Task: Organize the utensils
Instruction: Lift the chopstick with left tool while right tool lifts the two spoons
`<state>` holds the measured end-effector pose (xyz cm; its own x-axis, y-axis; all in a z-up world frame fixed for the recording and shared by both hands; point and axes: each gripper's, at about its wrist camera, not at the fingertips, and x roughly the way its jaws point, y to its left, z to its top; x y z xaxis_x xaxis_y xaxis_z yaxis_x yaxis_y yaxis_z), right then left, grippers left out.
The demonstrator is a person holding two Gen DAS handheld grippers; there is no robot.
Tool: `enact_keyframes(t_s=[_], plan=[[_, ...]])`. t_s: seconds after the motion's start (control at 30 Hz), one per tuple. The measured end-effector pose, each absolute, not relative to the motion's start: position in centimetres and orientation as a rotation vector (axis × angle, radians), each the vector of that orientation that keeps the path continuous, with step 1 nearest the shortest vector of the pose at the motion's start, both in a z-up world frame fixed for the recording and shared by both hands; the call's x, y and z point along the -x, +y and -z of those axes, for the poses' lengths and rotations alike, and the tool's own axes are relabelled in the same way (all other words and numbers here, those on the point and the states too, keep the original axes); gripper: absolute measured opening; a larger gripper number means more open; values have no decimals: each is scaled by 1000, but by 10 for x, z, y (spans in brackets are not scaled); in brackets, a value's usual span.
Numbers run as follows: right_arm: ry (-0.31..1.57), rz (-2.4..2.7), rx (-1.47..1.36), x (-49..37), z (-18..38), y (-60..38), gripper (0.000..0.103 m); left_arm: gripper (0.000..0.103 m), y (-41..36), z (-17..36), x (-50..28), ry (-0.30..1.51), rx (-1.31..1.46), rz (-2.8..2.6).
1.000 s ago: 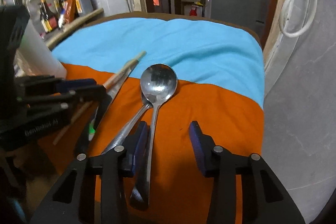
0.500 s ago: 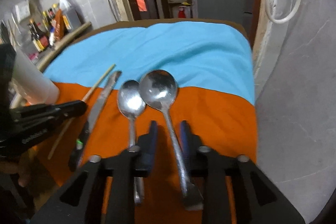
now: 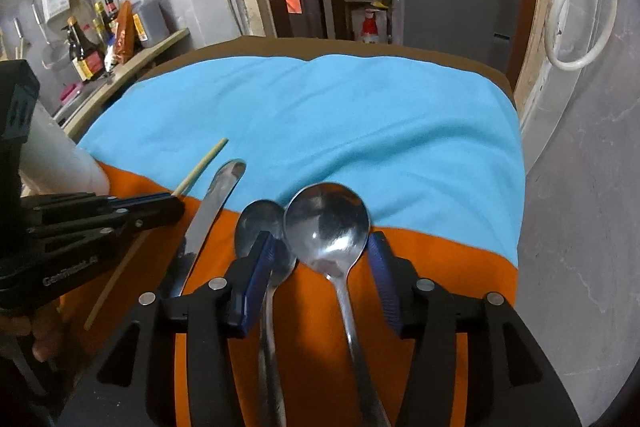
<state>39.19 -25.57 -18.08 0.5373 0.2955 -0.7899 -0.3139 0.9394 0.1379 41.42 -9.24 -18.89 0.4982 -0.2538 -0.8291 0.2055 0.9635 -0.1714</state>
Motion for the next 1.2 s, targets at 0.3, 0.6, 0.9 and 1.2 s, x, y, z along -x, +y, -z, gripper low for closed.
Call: enact_keyframes(t_s=[0.3, 0.6, 0.9, 1.2], plan=[[936, -373, 37, -404, 183, -256, 44, 4, -93, 189, -420, 1017, 46, 279], [911, -386, -43, -399, 178, -266, 41, 2, -96, 186, -414, 1012, 22, 289], [642, -360, -168, -340, 138, -283, 41, 2, -96, 136, -347, 685, 106, 374], [479, -361, -195, -310, 112, -276, 41, 2, -79, 93, -313, 433, 202, 426]])
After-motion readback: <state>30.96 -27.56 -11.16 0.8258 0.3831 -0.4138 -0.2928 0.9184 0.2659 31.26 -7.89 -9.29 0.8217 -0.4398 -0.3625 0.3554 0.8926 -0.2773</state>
